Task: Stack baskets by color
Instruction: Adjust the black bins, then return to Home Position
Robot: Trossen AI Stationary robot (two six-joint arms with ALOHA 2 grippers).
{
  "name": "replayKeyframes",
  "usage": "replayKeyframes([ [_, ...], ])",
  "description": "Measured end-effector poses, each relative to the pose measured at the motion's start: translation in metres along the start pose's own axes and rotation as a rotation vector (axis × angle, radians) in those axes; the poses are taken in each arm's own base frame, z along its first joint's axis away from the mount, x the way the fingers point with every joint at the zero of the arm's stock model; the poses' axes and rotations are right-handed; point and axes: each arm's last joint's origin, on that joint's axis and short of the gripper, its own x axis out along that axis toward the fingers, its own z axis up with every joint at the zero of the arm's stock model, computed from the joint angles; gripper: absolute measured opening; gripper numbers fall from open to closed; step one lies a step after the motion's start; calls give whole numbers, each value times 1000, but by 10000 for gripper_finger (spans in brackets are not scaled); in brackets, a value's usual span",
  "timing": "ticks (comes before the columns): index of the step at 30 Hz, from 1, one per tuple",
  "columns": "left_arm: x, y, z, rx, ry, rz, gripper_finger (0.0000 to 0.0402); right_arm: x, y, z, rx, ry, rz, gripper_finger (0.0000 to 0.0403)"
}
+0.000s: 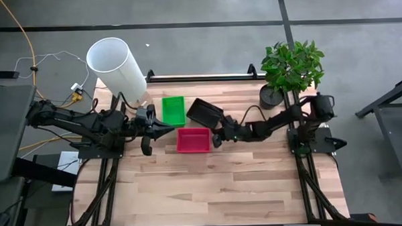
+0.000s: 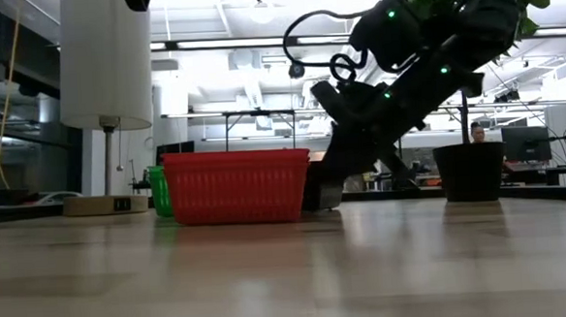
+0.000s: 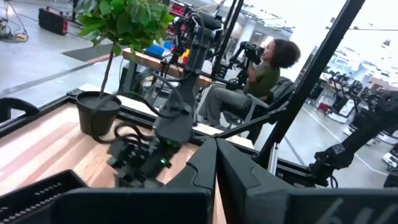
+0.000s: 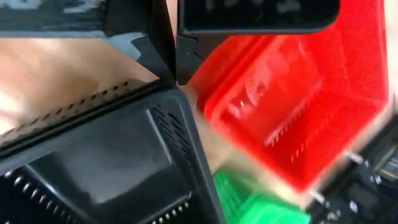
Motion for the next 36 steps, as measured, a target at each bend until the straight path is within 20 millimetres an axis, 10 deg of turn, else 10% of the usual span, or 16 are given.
replayKeyframes([
  [16,-1,-1,-1,-9,24,-42,0,2,-23,36,-64,-28,-15,0],
  [30,-15,-4,6,66,12,-107,0,-125,38,93,-255,-271,488,0],
  [36,-23,-3,10,112,-14,-113,0,-150,45,97,-271,-370,519,0],
])
